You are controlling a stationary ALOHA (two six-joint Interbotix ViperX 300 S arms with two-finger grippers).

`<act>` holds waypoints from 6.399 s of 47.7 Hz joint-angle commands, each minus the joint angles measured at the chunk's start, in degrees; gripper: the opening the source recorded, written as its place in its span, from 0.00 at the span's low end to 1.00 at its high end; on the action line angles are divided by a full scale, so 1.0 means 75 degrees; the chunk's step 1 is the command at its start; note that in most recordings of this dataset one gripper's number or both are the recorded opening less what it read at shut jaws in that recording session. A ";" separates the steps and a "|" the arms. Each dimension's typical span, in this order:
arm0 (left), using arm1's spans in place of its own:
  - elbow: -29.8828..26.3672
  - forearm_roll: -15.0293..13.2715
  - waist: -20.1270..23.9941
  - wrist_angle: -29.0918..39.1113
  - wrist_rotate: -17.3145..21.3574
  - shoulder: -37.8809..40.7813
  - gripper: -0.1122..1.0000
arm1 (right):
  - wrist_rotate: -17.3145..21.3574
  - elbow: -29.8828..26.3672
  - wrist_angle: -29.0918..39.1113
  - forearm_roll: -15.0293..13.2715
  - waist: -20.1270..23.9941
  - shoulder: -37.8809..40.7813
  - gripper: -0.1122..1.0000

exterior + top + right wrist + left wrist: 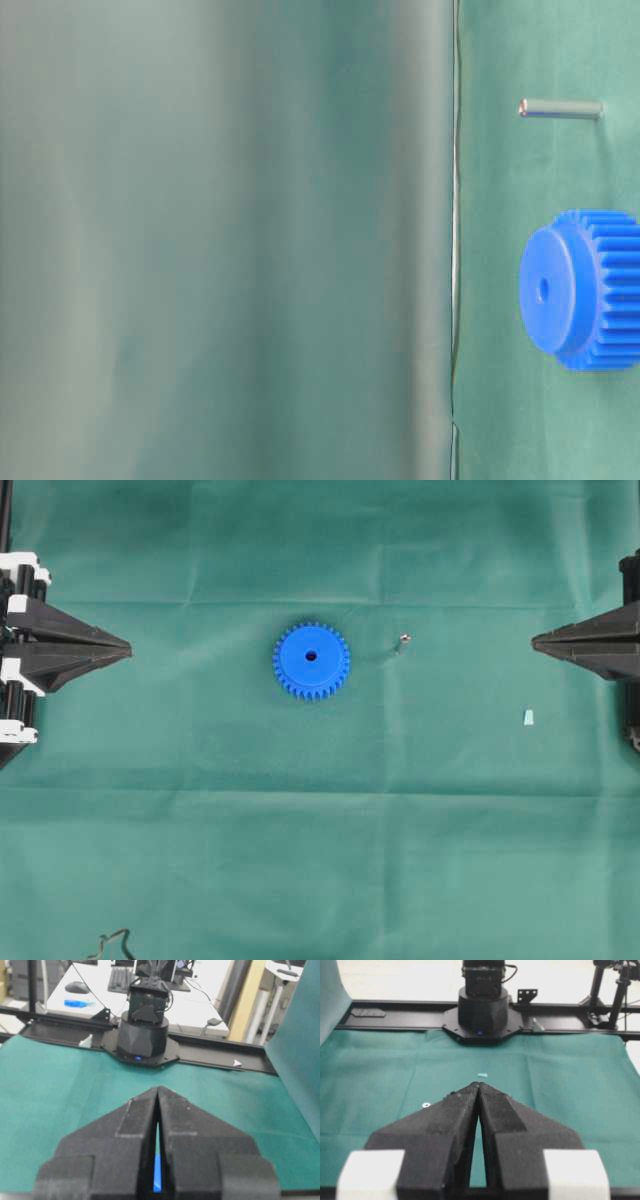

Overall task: Insert the shaft into the center hole of the gear.
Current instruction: 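Move the right gripper toward the small metal shaft beside the gear, then close the right gripper on the upright metal shaft, then carry the shaft left and position it over the blue gear's center hole, then align the held shaft with the gear hole and lower it in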

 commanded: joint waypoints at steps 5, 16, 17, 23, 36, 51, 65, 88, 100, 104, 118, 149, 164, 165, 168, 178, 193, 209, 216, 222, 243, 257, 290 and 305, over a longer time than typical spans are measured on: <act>-0.0305 0.0094 -0.0012 0.0234 -0.0059 0.0105 0.10 | -0.0082 -0.0129 0.0363 0.0000 -0.0059 0.0047 0.12; -0.0387 0.0105 -0.0012 0.0270 -0.0047 0.0105 0.10 | -0.0012 -0.0434 0.0809 0.0012 -0.0516 0.0211 0.12; -0.0387 0.0105 -0.0012 0.0270 -0.0047 0.0105 0.10 | -0.0012 -0.0457 0.0832 0.0012 -0.0574 0.0270 0.12; -0.0387 0.0105 -0.0023 0.0270 -0.0059 0.0117 0.10 | 0.0000 -0.0703 0.0973 0.0023 -0.0902 0.0738 0.12; -0.0387 0.0105 -0.0023 0.0258 -0.0059 0.0117 0.10 | 0.0012 -0.1266 0.1043 0.0176 -0.1148 0.2227 0.23; -0.0387 0.0105 -0.0023 0.0270 -0.0070 0.0117 0.10 | 0.0105 -0.1676 0.0926 0.0375 -0.1348 0.4371 0.91; -0.0387 0.0105 -0.0012 0.0258 -0.0070 0.0129 0.10 | 0.0105 -0.1723 0.0316 0.0668 -0.1559 0.6129 0.85; -0.0375 0.0105 -0.0023 0.0281 -0.0070 0.0129 0.10 | 0.0105 -0.1734 0.0035 0.0785 -0.1629 0.6902 0.85; -0.0387 0.0105 -0.0023 0.0281 -0.0070 0.0129 0.10 | 0.0094 -0.1781 0.0152 0.0785 -0.1629 0.7066 0.74; -0.0375 0.0105 -0.0012 0.0281 -0.0070 0.0117 0.10 | 0.0094 -0.1816 0.0211 0.0785 -0.1629 0.7125 0.57; -0.0387 0.0105 -0.0023 0.0293 -0.0070 0.0117 0.10 | 0.0070 -0.1828 0.0211 0.0773 -0.1629 0.7113 0.25; -0.0387 0.0094 -0.0023 0.0281 -0.0082 0.0117 0.10 | 0.0047 -0.2391 0.2250 0.0762 -0.1629 0.5285 0.25; -0.0387 0.0105 -0.0023 0.0281 -0.0082 0.0129 0.10 | 0.0059 -0.2965 0.2203 0.0750 -0.1535 0.5824 0.25; -0.0387 0.0105 -0.0023 0.0281 -0.0082 0.0129 0.10 | 0.0047 -0.3059 0.2203 0.0750 -0.1512 0.5906 0.25; -0.0387 0.0105 -0.0023 0.0281 -0.0082 0.0129 0.10 | 0.0012 -0.3375 0.2203 0.0738 -0.1453 0.6176 0.25; -0.0387 0.0105 -0.0023 0.0281 -0.0082 0.0129 0.10 | 0.0000 -0.4395 0.2250 0.0539 -0.1266 0.7078 0.25; -0.0387 0.0105 -0.0023 0.0281 -0.0082 0.0129 0.10 | 0.0035 -0.4781 0.2180 0.0504 -0.1266 0.7664 0.25; -0.0387 0.0105 -0.0023 0.0340 -0.0082 0.0129 0.10 | 0.0105 -0.4852 0.1805 0.0680 -0.1230 0.8203 0.25; -0.0387 0.0105 -0.0012 0.0340 -0.0082 0.0129 0.10 | 0.0094 -0.4852 0.1816 0.0703 -0.1219 0.8227 0.25; -0.0387 0.0105 -0.0012 0.0340 -0.0094 0.0129 0.10 | 0.0105 -0.4875 0.1781 0.0703 -0.1219 0.8238 0.25; -0.0387 0.0105 -0.0012 0.0340 -0.0094 0.0129 0.10 | 0.0105 -0.4922 0.1746 0.0785 -0.1031 0.8238 0.25; -0.0387 0.0105 -0.0023 0.0340 -0.0094 0.0129 0.10 | 0.0094 -0.4957 0.1863 0.0785 -0.1031 0.8109 0.25; -0.0387 0.0105 -0.0023 0.0363 -0.0094 0.0129 0.10 | 0.0082 -0.4922 0.1793 0.0773 -0.1066 0.8508 0.25; -0.0387 0.0105 -0.0012 0.0340 -0.0094 0.0129 0.10 | 0.0094 -0.4875 0.1758 0.0785 -0.1066 0.8613 0.25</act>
